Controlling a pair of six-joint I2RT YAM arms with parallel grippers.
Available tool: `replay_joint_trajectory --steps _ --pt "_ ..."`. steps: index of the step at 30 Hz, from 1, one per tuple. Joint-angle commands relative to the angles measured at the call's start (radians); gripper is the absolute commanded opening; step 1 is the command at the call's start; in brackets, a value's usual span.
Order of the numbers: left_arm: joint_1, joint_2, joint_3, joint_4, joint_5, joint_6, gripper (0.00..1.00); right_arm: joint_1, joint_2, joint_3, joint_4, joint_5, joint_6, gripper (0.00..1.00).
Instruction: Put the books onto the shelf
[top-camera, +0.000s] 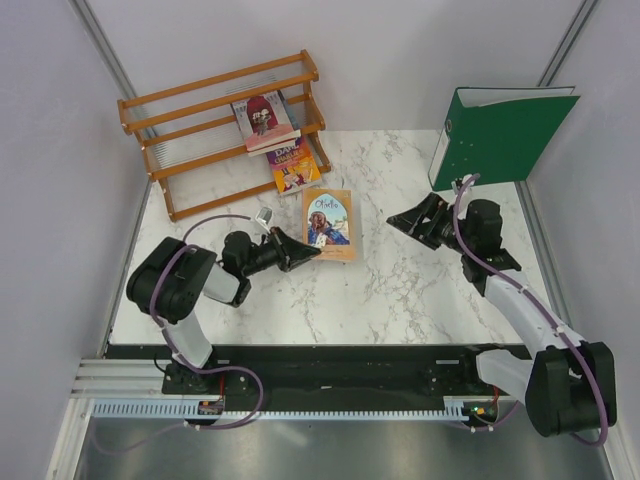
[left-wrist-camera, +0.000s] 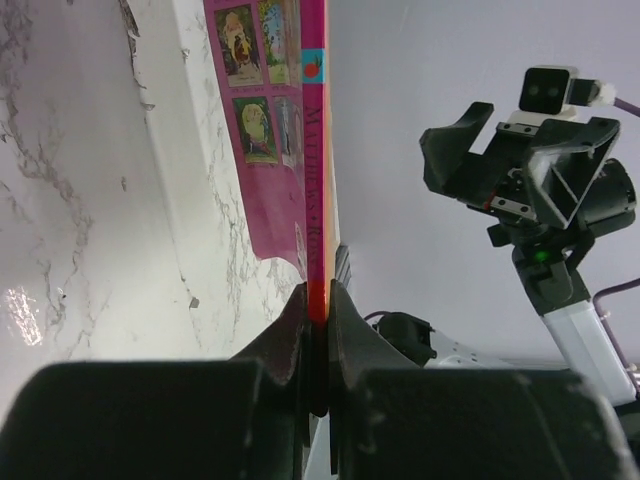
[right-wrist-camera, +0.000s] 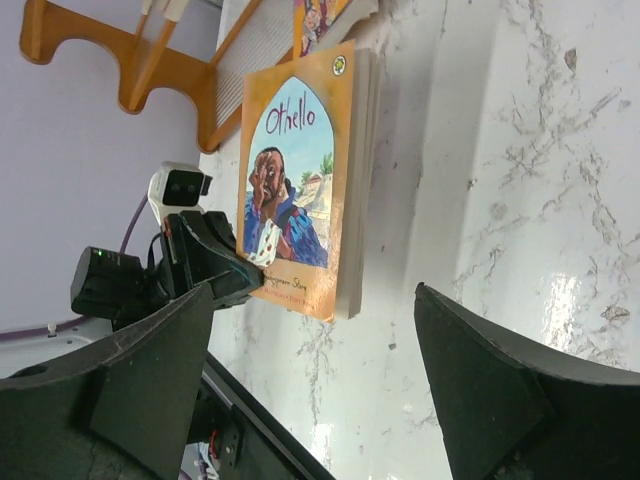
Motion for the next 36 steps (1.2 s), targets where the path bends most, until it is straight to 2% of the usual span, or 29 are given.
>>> replay_joint_trajectory --steps 1,9,20,36 --pt "0.047 0.065 0.055 0.212 0.128 -0.061 0.02 0.004 0.033 -0.008 0.073 0.003 -0.001 0.88" --pt "0.146 0.214 0.105 0.412 0.157 -0.198 0.02 0.006 0.070 -0.031 0.118 -0.018 0.010 0.88" --pt "0.177 0.230 0.232 0.350 0.237 -0.209 0.02 0.006 0.110 -0.054 0.162 -0.038 0.020 0.88" --pt "0.235 0.274 0.344 0.297 0.210 -0.250 0.02 0.004 0.157 -0.064 0.199 -0.069 0.030 0.88"
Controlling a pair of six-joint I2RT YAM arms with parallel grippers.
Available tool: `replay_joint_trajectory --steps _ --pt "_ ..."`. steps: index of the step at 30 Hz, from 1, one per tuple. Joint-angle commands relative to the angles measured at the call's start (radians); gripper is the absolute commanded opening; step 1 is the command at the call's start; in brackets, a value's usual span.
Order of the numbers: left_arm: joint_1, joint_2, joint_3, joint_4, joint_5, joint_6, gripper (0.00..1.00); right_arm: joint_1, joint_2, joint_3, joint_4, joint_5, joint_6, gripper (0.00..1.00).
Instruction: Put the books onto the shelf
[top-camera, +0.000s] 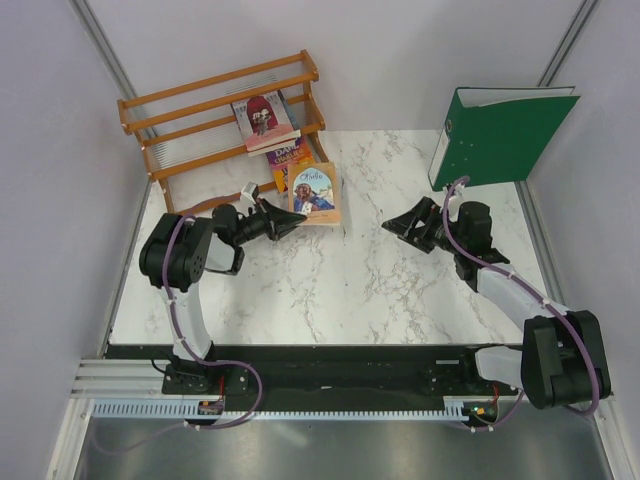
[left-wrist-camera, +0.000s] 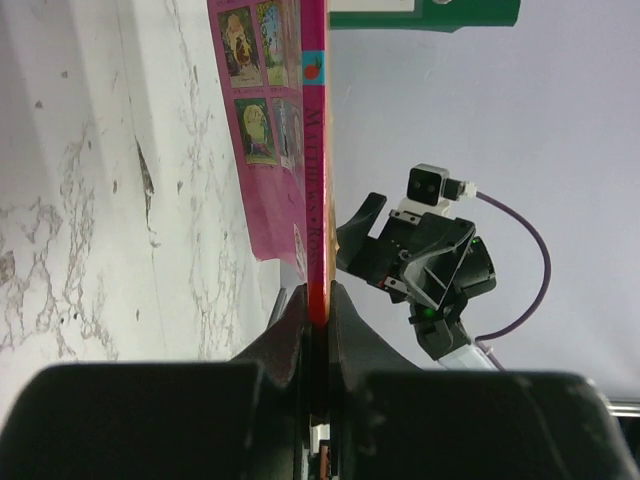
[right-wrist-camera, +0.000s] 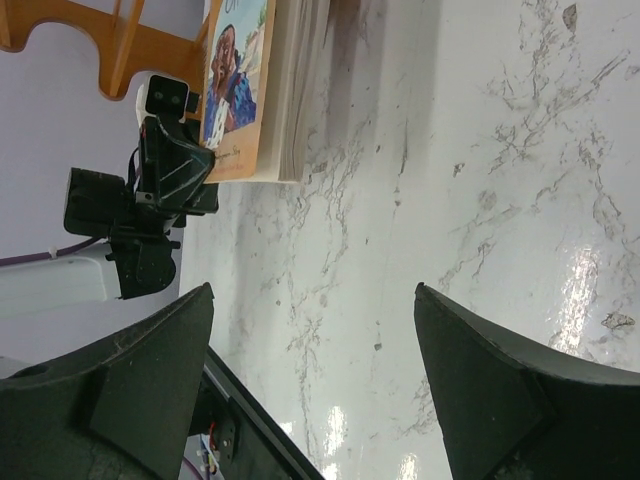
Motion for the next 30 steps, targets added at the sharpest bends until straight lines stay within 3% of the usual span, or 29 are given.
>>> replay_joint_trajectory --steps 1,20,30 --pt "0.020 0.014 0.059 0.242 0.000 -0.033 0.02 0.004 0.019 -0.009 0.067 -0.033 0.010 0.88" --pt "0.059 0.148 0.221 0.283 -0.095 -0.220 0.02 0.006 0.039 -0.019 0.088 -0.053 0.016 0.88" --pt "0.089 0.171 0.298 0.182 -0.126 -0.209 0.02 0.006 0.062 -0.023 0.102 -0.057 0.019 0.89"
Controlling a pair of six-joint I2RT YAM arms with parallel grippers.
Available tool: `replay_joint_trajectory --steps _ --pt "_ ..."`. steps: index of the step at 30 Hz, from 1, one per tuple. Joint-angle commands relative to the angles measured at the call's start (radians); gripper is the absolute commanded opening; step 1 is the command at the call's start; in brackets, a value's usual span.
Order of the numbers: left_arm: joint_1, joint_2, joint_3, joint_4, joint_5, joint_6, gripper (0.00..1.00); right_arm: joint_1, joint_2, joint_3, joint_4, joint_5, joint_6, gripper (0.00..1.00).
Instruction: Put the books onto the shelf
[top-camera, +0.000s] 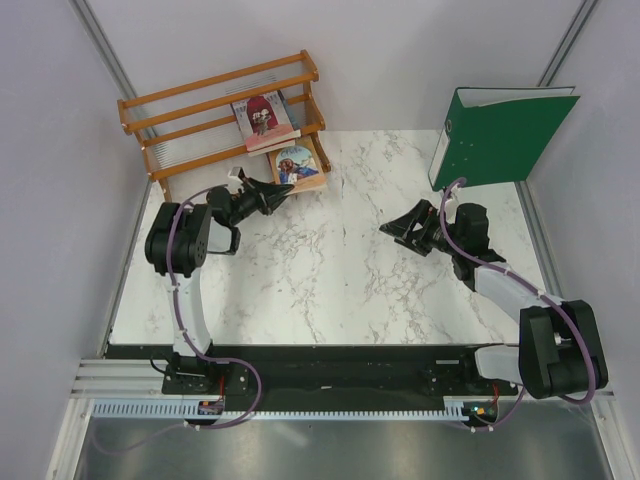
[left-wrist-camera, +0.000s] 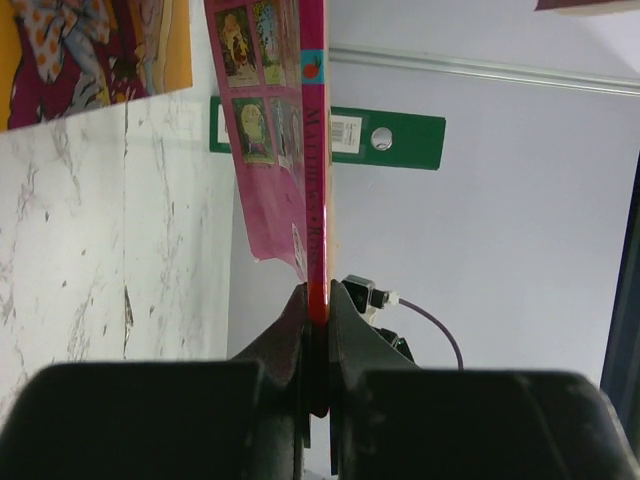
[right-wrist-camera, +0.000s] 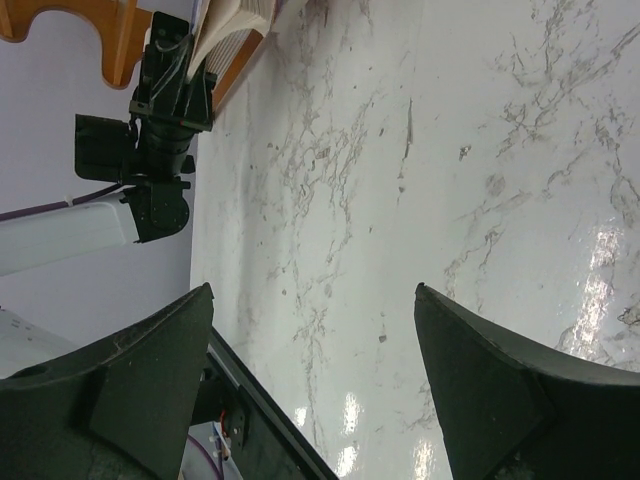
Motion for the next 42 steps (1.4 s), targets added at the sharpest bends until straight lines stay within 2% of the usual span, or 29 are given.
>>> replay_joint_trajectory --steps 1,11,22,32,37,42 --pt "0.013 0.029 0.074 0.179 -0.026 -0.023 0.02 0.004 0.010 -0.005 0.047 -0.016 -0.011 0.88" --pt "0.015 0.075 0.197 0.044 -0.056 -0.020 0.02 0.004 0.019 -0.005 0.044 -0.019 -0.013 0.88" --pt "0.027 0.069 0.239 -0.108 -0.088 0.015 0.03 0.006 0.017 0.000 0.032 -0.022 -0.021 0.89" --pt "0.030 0.116 0.347 -0.341 -0.002 0.045 0.12 0.006 0.017 0.006 0.021 -0.025 -0.028 0.89" --pt "0.032 0.107 0.423 -0.601 0.035 0.160 0.20 0.006 0.019 0.009 0.015 -0.028 -0.034 0.91" --pt "0.039 0.095 0.409 -0.631 0.024 0.146 0.29 0.006 0.025 0.008 0.016 -0.033 -0.034 0.95"
